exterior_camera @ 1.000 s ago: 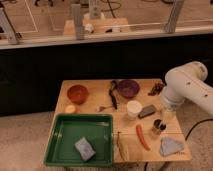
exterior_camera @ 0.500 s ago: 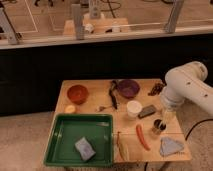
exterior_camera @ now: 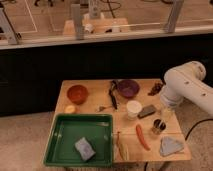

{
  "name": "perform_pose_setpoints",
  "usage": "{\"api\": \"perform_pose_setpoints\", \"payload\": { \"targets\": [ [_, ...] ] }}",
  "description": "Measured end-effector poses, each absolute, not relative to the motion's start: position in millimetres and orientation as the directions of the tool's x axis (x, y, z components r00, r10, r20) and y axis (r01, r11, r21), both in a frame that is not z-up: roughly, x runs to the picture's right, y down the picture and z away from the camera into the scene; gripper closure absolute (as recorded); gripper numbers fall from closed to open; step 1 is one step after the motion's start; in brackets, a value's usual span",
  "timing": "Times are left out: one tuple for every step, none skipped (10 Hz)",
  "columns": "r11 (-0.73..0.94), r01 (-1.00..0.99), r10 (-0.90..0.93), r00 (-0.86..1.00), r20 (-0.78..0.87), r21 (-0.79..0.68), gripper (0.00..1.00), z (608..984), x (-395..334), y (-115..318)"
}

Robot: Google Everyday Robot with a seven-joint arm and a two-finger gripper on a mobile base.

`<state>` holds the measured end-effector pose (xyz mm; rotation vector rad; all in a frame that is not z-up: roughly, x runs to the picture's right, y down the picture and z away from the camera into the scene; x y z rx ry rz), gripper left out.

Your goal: Wipe table surface with eraser

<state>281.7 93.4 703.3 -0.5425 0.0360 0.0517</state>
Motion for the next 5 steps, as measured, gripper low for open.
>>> {"api": "perform_pose_setpoints", "payload": {
  "targets": [
    [0.863,-0.055,0.041,0.998,-0.039,-0.502,0.2,718.3,279.5,83.1],
    [0.871,-0.04,0.031,0.999,-0.027,-0.489,0.2,735.2,276.8,71.7],
    [0.879,-0.015,0.011,1.0,-0.01,-0.476,0.2,757.3,271.9,63.7],
    [0.886,0.011,-0.012,1.0,-0.001,-0.463,0.2,780.4,267.8,62.9],
    [0.889,0.019,-0.022,1.0,-0.002,-0.457,0.2,790.0,268.0,63.7]
  ]
}}
